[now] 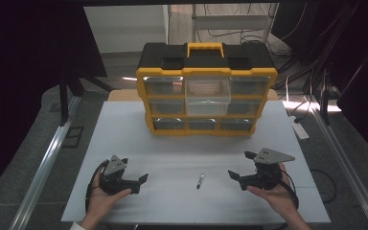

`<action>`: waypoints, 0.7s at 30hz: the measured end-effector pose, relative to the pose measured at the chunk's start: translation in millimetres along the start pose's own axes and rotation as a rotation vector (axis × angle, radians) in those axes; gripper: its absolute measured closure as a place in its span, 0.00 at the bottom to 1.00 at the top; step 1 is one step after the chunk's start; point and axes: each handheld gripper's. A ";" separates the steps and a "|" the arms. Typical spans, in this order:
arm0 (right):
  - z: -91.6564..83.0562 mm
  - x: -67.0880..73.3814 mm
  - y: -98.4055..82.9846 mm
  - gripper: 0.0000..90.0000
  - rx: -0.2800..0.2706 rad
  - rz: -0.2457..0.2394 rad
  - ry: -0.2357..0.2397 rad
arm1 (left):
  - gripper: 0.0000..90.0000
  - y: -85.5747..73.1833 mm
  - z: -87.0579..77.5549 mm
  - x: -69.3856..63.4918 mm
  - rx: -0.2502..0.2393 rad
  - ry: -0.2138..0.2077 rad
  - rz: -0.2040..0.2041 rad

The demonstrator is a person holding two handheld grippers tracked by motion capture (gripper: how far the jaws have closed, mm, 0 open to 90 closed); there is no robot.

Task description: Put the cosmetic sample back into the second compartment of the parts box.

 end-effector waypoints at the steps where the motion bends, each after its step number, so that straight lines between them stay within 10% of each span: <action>1: 0.8 1.6 1.4 0.10 0.002 -0.006 0.005 | 0.04 0.3 -0.1 -0.3 -0.002 0.000 0.000; 21: 40.3 26.0 21.1 0.09 0.116 -0.083 0.066 | 0.04 -0.8 -0.6 -1.7 -0.001 -0.007 0.004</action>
Point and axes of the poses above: each handheld gripper's, and its own axes: z roughly forward along the jaws, y roughly out of its top, x roughly to its left, and after that the axes turned 6 degrees about z, right-handed
